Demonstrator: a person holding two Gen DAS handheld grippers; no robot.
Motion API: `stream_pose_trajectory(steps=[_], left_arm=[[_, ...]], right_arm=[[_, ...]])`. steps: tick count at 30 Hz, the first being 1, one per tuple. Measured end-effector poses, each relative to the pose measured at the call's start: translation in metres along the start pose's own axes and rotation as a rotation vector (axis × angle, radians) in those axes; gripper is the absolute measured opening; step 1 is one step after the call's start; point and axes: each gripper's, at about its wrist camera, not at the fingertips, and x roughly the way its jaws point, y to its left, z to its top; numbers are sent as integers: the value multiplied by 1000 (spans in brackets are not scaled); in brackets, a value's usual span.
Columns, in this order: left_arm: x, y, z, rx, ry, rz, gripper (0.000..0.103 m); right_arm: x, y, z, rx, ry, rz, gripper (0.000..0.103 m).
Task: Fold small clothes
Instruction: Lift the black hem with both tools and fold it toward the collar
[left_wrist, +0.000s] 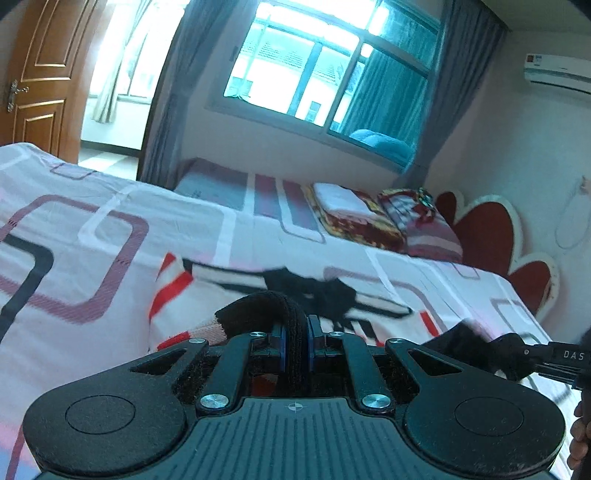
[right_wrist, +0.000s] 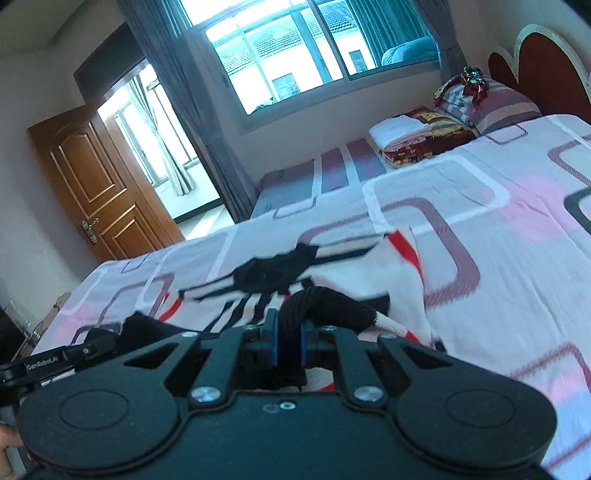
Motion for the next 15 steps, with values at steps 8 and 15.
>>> stream_pose_trajectory(steps=[8,15], left_arm=[[86,2,25,-27,37,83,10],[153,27,33,-162,162,176,11]], right_arm=[[75,-19,35,16,20,-29,11],[138,-48,47,135,88,-62,11]])
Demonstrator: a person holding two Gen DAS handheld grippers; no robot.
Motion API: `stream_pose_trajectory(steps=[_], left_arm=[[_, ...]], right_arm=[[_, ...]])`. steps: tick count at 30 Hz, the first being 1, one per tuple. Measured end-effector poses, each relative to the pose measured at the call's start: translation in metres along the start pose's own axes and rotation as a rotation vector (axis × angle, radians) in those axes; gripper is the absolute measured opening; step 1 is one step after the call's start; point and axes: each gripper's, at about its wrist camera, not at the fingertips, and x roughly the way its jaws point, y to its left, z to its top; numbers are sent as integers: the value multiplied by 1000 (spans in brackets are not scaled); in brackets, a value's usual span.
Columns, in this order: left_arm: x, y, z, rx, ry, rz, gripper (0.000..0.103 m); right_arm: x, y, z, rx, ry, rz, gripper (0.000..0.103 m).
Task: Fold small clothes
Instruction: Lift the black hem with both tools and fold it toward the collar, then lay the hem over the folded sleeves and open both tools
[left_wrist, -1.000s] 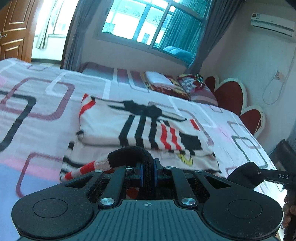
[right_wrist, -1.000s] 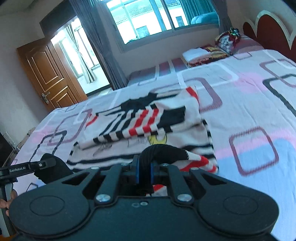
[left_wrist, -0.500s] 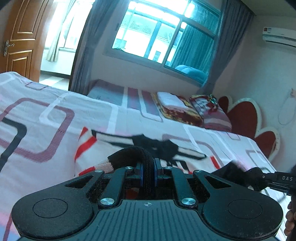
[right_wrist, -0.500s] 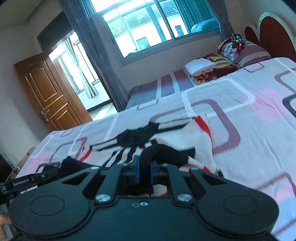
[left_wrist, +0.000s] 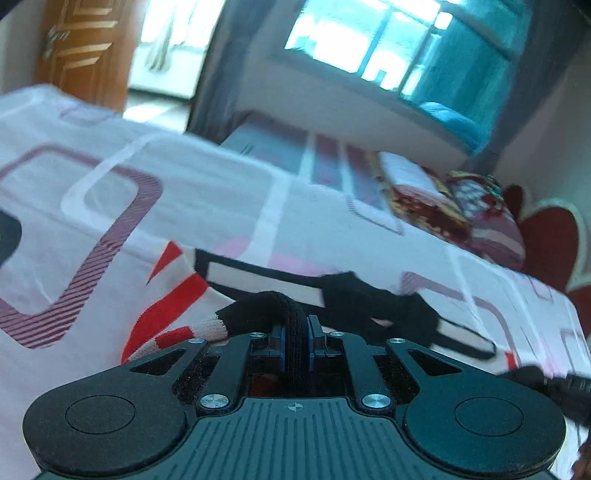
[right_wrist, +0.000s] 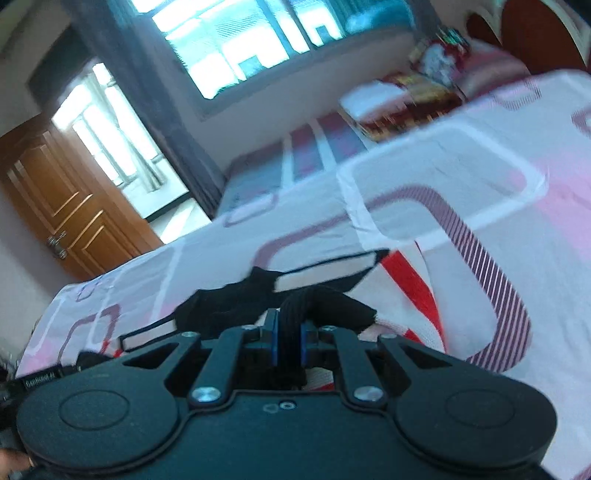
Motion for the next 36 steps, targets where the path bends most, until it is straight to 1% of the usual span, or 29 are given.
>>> stream_pose_trajectory(steps=[2,3,5,6,7,8,9,10,11,13,14,16,17,18,19,20,22,24,25,27,28,29,30,32,33,34,35,36], left_arm=[[14,5,4,-47,47,10,11],[18,8,6,-79,58,11,11],[27,12,8,-110,77,7,11],[30,15,10,-137,87,-3,11],[33,17,11,-156,92,-7,11],[35,19,12,-169,93,-6,11],[37,20,14,-183,96,-9,12],[40,21,15,-189,105,-8,15],[43,21,15,-187,111,-6,17],[43,20,15,-186,109,-7,17],[42,20,17,-192,105,-19,20],[37,25,23,-218,82,-47,39],[30,27,27,-227,38,-19,71],[22,29,31,-229,-12,19,97],[15,30,34,-220,-65,48,99],[11,30,36,-195,-87,57,99],[9,27,38,-122,-67,68,98],[4,19,31,-37,-68,73,98],[3,13,25,17,-61,67,98],[1,-2,9,129,-48,62,98],[2,-9,0,176,-38,60,98],[2,-13,-7,201,-27,55,98],[4,-16,-13,217,-13,48,98],[8,-20,-24,241,8,46,98],[8,-20,-29,244,17,50,98],[11,-19,-32,234,28,55,98],[12,-18,-35,221,33,60,98],[13,-17,-37,216,31,64,98]], right_arm=[[15,-8,3,33,18,-10,11],[23,-11,4,48,37,-13,11],[36,-17,6,83,68,-17,13],[40,-20,8,95,67,-24,17],[42,-22,9,104,63,-32,18],[44,-24,10,115,52,-40,24],[44,-26,12,116,27,-45,28],[43,-25,13,96,4,-61,29],[43,-23,14,72,-5,-78,34],[45,-19,16,14,4,-94,34],[45,-17,16,-11,5,-102,35],[38,-12,16,-58,-20,-119,40],[35,-10,16,-82,-32,-125,45],[32,-7,16,-117,-43,-130,51],[30,-5,16,-153,-47,-134,51],[30,-3,16,-175,-48,-137,49],[27,-8,19,-173,-67,-137,49],[22,-11,20,-153,-88,-139,50],[23,-9,20,-172,-82,-131,50],[29,0,16,-240,-42,-109,43],[34,4,12,-277,-14,-115,43],[39,7,9,-308,4,-149,44],[46,6,6,-314,14,-188,45],[55,-5,7,-264,39,-204,46],[61,-10,8,-233,65,-181,41],[64,-11,7,-230,78,-157,38],[66,-9,6,-253,81,-150,30],[68,-6,4,-283,81,-153,19]])
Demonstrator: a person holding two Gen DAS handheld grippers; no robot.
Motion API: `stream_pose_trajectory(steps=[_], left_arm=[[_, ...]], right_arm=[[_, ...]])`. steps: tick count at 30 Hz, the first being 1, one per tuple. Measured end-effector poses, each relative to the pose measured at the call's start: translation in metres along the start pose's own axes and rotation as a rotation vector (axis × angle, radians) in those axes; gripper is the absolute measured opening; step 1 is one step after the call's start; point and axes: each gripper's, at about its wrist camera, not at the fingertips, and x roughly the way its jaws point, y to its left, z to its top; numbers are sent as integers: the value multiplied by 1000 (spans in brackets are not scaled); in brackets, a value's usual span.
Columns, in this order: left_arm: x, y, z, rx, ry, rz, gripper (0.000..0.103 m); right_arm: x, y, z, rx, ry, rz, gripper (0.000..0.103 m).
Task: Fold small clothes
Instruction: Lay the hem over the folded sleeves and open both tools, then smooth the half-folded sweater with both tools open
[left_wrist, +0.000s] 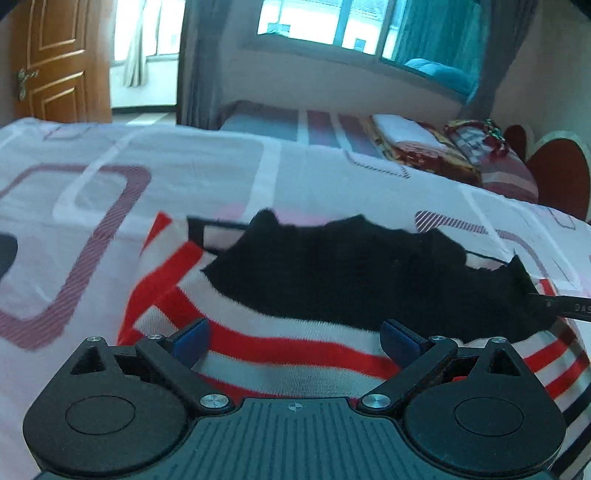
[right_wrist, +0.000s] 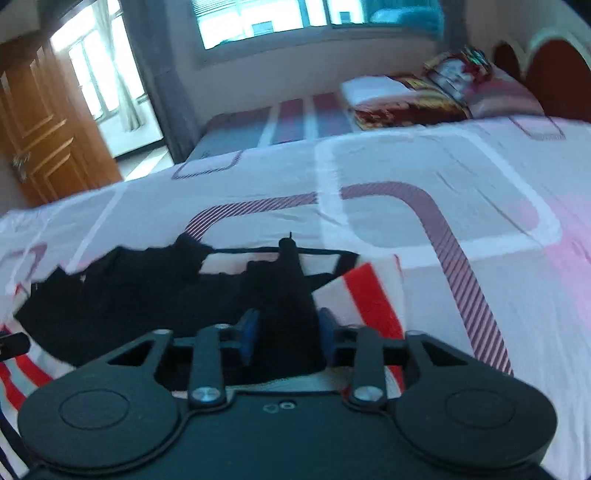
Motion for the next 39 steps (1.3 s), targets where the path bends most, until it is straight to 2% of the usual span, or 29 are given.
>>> stream_pose_trajectory(steps=[3,7,9,11,14,17,21,23,25,28,29,30,33,35,37,39], left_arm=[[-1,-5,-1,18,-11,10,98],[3,-8,2,5,-13,2,98],[9,-9,0,6,8,18,98],[9,-9,-2,18,7,20,98],[-1,-12,0,7,2,-6,98],[-11,-23,2,20,-20,-48,98],[-12,-41,-2,45,9,-94,98],[-9,-46,-8,87,13,-66,98],[0,-37,-16,105,39,1,98],[-2,-12,-18,85,14,17,98],[-4,-6,-17,78,16,9,98],[-5,-2,-17,74,18,12,98],[-12,9,-16,31,1,37,98],[-16,20,-17,-38,-19,69,98],[-16,22,-17,-51,-13,78,98],[-22,17,-19,-12,-11,96,98]], right_arm=[[1,4,0,-16,-11,8,6],[-6,0,7,-45,-96,-66,6],[4,-8,8,-27,-59,-88,6],[8,-10,2,-41,-52,-90,7],[-4,-6,3,-28,-73,-98,23],[-26,2,7,-11,-111,-52,23],[-47,45,-3,-94,-95,92,21],[-44,73,-12,-140,-59,157,18],[-39,88,-22,-169,-33,173,14],[-22,82,-33,-191,16,87,14],[-19,68,-34,-147,18,94,9],[-21,54,-33,-112,11,63,0],[-28,19,-27,-40,-2,-19,0],[-28,-1,-31,-37,-4,-85,0],[-30,-14,-35,7,-5,-57,0],[-35,-10,-33,-1,-3,-81,4]])
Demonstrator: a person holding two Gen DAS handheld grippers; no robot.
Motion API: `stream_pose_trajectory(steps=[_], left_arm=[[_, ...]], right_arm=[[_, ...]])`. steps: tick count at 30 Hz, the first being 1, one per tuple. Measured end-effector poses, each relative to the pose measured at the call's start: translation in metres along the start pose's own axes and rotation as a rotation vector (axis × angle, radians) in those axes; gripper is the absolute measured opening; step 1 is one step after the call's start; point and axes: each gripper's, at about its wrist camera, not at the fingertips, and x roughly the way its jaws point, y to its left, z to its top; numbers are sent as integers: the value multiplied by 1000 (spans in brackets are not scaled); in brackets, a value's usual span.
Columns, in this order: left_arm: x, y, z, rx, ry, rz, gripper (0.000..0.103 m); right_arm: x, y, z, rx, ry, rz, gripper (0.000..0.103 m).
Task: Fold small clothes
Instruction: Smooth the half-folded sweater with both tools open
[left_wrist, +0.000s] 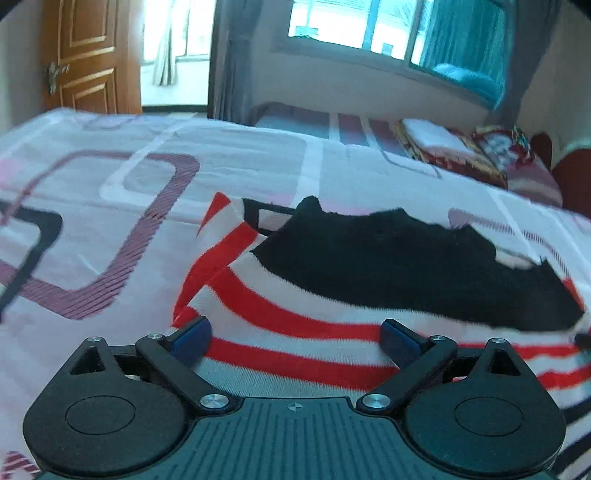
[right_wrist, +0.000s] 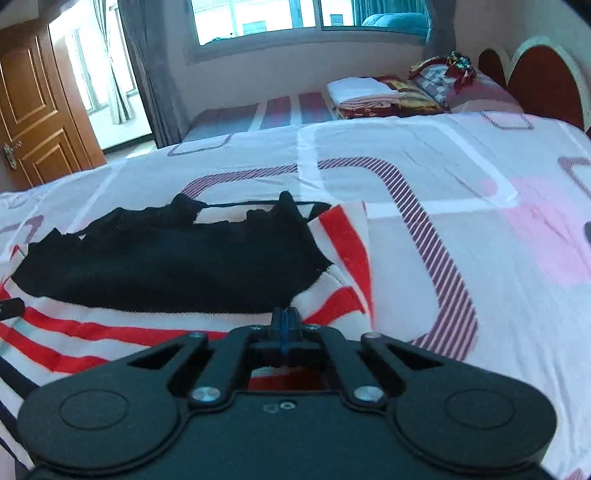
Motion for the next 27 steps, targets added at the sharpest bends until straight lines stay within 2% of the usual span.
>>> stream_pose_trajectory(steps=[1,2,4,8,12,15,19,21,25,27], left_arm=[[-7,-2,-1,0,-9,-3,98],[-15,-3,-2,-10,-20,-22,98],[-33,-9,-5,-18,-33,-80,98],[-49,-33,-19,67,-33,-148,98],[-39,-36,-35,104,8,-111,99],[-35,-21,-45,111,7,-87,99],[-40,-2,-46,99,14,-83,99],[-43,4,-48,101,9,-84,98],[-56,8,-52,70,9,-65,98],[-68,7,-55,55,0,-64,98]], right_arm=[[-6,4,0,-4,-12,-2,8],[-13,10,0,-6,-29,10,18],[-29,21,-3,-10,-64,55,18],[-53,57,-14,-51,-83,151,18],[-51,97,-30,-127,-42,209,17],[-41,106,-42,-184,-14,174,15],[-43,71,-51,-172,-28,60,11],[-45,44,-52,-118,-28,29,1],[-51,5,-58,-14,-22,-25,0],[-53,-3,-59,35,-8,-18,0]])
